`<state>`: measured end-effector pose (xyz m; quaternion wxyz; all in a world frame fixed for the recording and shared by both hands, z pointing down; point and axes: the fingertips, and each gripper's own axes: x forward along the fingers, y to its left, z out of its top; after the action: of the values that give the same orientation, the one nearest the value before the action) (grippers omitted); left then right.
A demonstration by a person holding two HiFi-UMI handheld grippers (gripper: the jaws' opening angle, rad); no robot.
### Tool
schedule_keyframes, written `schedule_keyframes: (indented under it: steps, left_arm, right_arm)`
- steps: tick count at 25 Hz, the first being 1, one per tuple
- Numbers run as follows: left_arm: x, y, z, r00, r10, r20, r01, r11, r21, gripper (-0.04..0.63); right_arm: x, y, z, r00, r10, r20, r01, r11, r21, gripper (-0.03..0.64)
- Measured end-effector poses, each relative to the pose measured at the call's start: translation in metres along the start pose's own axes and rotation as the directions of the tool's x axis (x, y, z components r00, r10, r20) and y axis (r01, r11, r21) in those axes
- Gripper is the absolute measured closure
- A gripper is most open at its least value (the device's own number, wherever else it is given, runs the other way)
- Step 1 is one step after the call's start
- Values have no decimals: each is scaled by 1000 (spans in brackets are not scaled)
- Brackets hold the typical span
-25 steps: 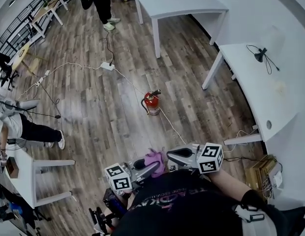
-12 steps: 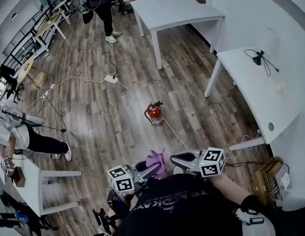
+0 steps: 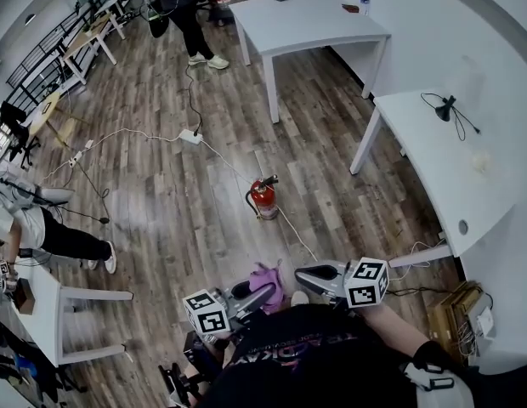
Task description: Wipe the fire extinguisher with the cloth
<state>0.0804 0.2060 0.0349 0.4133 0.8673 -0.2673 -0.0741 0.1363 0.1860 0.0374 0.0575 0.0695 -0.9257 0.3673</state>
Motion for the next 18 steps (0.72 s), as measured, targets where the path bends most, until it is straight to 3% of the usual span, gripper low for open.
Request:
schedule_keyframes:
  steps: [18]
  left_arm:
    - [4,1,0,1000,15,8,-15,1000,-15,474]
  right_arm:
    - [-5,4,-1,1000,25,6,-25,1000,8,615]
